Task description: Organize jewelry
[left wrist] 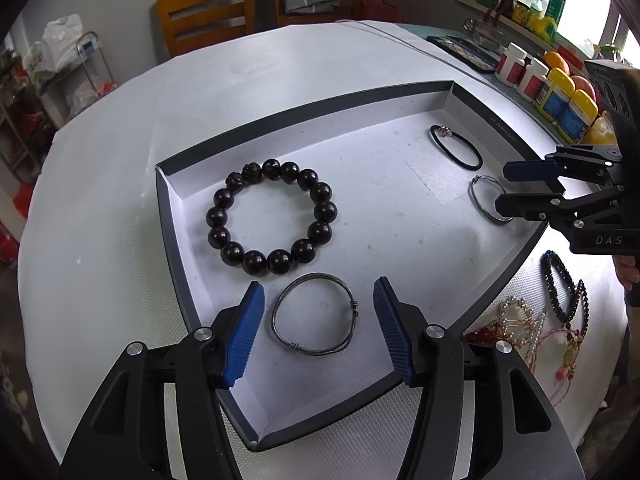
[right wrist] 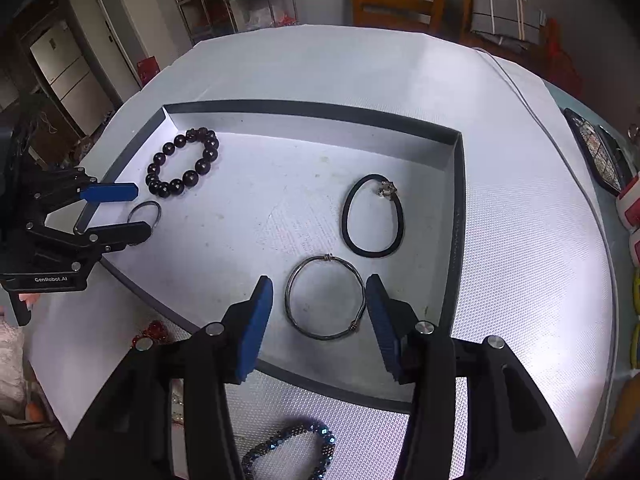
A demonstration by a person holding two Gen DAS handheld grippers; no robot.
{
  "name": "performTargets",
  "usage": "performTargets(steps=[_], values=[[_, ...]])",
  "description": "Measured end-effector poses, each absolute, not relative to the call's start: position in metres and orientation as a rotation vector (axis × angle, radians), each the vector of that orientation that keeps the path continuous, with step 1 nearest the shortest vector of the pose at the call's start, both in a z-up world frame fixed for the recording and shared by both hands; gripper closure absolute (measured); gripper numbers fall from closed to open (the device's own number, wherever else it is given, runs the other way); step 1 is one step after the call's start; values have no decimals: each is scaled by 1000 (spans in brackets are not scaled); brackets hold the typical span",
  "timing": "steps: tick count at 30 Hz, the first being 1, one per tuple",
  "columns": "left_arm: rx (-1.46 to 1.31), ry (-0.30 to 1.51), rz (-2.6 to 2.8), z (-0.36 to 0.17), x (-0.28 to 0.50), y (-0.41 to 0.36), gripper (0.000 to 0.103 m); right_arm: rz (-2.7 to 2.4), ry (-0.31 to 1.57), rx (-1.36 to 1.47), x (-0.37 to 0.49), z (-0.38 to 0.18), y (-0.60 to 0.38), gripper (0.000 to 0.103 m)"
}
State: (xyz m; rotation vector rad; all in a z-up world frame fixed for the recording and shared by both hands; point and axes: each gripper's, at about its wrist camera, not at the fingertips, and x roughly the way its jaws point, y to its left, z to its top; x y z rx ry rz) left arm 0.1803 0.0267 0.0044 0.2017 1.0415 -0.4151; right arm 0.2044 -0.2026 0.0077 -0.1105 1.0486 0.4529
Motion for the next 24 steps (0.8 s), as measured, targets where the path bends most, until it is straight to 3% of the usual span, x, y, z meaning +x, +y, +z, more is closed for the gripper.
performTargets(steps=[3,7,13,19,24], values=[[176,1008,-418,14,174,30,40,467,1001,-81,195,22,-206,45],[165,948,-417,30,160,31,32,493,924,-46,176,43,-210,30],[175,872,-413,49,134,30,20,511,852,-35,147,62,-216,17],[188,810,-407,62,112,25,11,486,800,-60,124,69,-224,7],[208,775,-396,63,93,20,9,438,787,-93,107,59,-234,6]])
